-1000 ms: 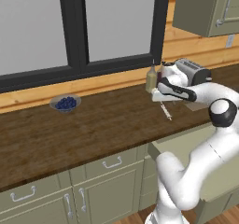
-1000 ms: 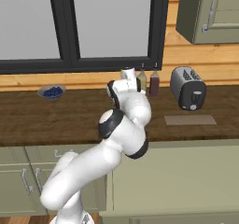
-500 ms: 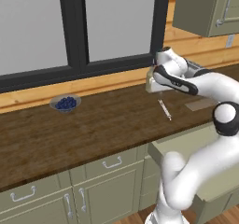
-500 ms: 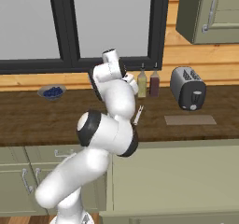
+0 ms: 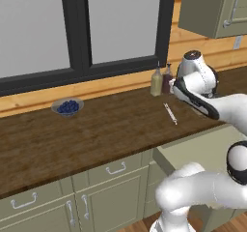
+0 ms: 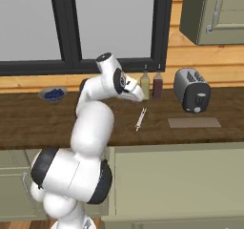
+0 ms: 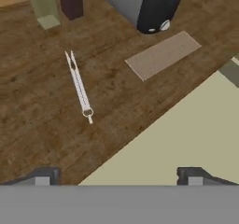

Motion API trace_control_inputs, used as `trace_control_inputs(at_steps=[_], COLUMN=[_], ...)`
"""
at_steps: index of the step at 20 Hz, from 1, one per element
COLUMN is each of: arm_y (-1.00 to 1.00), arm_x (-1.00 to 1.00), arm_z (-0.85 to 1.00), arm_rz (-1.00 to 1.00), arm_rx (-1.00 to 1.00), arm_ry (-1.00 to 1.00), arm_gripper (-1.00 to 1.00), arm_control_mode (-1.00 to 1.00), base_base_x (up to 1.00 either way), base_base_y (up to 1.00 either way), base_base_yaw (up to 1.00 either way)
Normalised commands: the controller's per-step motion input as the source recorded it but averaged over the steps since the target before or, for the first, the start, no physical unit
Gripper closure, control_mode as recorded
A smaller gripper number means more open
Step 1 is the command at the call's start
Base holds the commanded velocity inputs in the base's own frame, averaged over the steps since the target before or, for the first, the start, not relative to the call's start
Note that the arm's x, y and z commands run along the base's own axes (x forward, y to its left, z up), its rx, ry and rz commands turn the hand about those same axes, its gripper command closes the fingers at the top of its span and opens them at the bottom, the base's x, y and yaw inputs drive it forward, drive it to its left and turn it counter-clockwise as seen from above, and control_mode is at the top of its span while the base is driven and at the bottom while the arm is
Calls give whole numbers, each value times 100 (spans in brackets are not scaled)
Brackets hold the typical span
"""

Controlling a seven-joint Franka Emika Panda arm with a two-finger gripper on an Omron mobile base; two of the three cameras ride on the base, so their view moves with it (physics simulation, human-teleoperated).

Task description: Pick the tongs from the drawer and place it on the counter.

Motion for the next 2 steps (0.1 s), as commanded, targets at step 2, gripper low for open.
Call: trace_control_inputs(at_steps=[2], arm_y=[-2], arm_x=[-100], arm_z=[100], arm_rz=[0], arm_rx=[0], arm_ry=[-66], arm_gripper=[-100], arm_control_mode=[-100], base_base_x=[0], base_base_y=[0], base_base_yaw=[0])
